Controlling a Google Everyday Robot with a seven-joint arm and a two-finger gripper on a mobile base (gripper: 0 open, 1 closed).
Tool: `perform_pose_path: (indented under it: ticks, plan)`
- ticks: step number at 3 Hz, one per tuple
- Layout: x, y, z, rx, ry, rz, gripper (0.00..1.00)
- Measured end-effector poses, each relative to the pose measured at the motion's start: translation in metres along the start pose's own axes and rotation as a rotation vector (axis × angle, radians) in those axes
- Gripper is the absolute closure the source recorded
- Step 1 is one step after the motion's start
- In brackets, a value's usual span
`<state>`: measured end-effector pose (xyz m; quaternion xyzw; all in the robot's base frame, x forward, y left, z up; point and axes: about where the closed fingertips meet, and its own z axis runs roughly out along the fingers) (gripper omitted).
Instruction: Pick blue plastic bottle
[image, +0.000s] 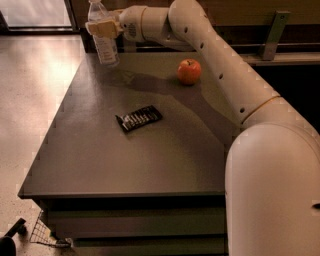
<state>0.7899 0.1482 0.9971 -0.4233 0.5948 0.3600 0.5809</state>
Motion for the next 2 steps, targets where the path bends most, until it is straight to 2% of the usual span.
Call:
perform_pose_path:
  ticks: [1,2]
  plan:
    - [-0.032,0.021,-0.031,-0.055,0.004,-0.026,1.00]
    - [-0.046,0.031,-0.047,-0.064,0.012,-0.040,1.00]
